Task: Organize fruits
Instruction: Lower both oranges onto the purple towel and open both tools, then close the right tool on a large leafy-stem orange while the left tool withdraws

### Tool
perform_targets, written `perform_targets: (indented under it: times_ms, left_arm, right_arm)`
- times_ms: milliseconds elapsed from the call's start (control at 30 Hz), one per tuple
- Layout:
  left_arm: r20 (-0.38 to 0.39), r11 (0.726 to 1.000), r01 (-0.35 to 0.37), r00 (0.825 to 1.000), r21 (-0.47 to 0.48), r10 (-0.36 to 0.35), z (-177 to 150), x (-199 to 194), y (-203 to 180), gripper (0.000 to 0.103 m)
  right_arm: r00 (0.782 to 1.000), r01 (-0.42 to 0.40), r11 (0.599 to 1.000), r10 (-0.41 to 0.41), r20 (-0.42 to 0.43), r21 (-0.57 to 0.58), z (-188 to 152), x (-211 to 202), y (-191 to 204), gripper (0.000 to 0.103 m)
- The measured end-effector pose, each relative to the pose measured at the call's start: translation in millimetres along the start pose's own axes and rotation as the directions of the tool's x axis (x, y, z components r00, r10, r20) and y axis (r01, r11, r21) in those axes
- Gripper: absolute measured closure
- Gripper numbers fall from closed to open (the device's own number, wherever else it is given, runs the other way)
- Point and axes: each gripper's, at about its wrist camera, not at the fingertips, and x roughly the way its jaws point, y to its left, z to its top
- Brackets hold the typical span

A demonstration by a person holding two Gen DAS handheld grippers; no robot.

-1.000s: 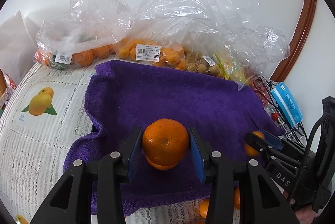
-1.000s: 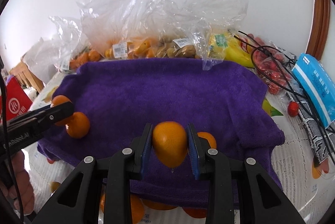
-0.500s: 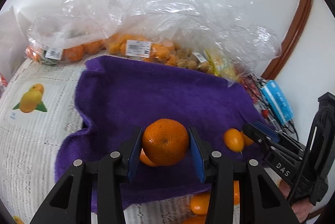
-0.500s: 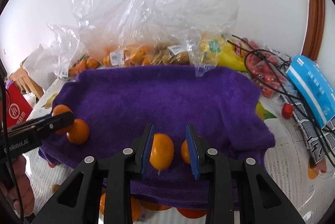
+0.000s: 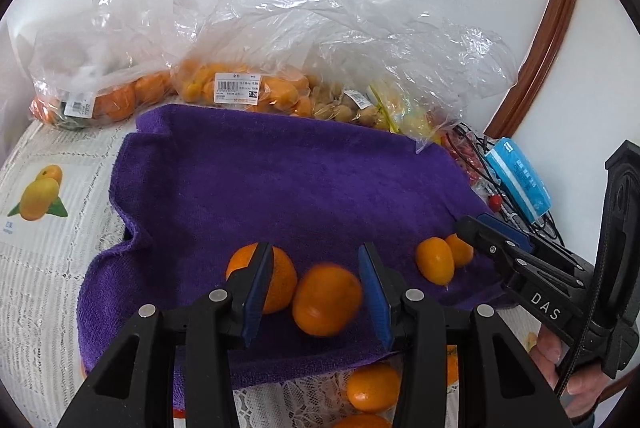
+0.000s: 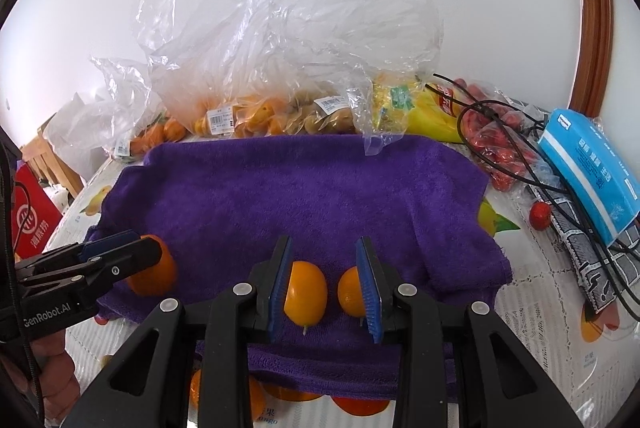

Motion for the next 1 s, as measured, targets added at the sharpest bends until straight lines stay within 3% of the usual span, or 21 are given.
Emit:
perform_targets:
  times_ms: [133, 233, 500, 567, 633, 667, 800, 1000]
  left_arm:
    - [0.009, 1.000, 0.006, 1.000, -0.014, -0.006, 2.8, -5.8, 2.7, 0.061]
    - [0.036, 1.000, -0.003, 0.999, -0.022, 0.003, 5.7, -13.3, 5.2, 0.050]
    - [0.072, 0.998, -0.057, 0.996, -0.041, 0.060, 13.4, -27.1, 11.2, 0.041]
    - [0.069, 0.997, -0.069, 0.995, -0.042, 0.072, 14.2, -30.9, 11.2, 0.039]
    - [0.069, 0.996, -0.078, 0.994, -0.036, 0.080, 11.9, -38.0, 12.1, 0.038]
    - [0.071, 0.996, -0.083, 0.994, -0.036, 0.086, 9.4, -42.7, 12.9, 0.036]
    - [0.061, 0.995, -0.093, 0.994, -0.033, 0.095, -3.2, -58.2, 18.5, 0.034]
    - [0.035, 0.989, -0.145, 0.989, -0.038, 0.146, -32.0, -78.3, 40.3, 0.032]
  right_arm:
    - [1.000, -0.005, 1.000, 0.005, -0.005, 0.001, -0.2, -0.5, -0.1, 0.068]
    - [1.000, -0.012, 1.000, 0.012, 0.003, -0.006, -0.4, -4.0, 2.6, 0.064]
    - [1.000, -0.016, 1.000, 0.017, 0.022, -0.009, -10.3, -26.6, 11.2, 0.064]
    - [0.999, -0.024, 1.000, 0.024, 0.025, 0.009, -17.1, -35.8, 12.9, 0.058]
    - [0.999, -0.050, 0.999, 0.050, -0.005, 0.003, -24.6, -41.9, 17.2, 0.044]
    - [0.998, -0.061, 0.998, 0.061, -0.017, -0.003, -28.2, -43.9, 19.8, 0.042]
    - [0.997, -0.059, 0.997, 0.056, -0.053, -0.054, -47.7, -47.3, 35.7, 0.042]
    - [0.992, -0.075, 0.997, 0.071, -0.109, -0.033, -64.6, -31.3, 42.5, 0.042]
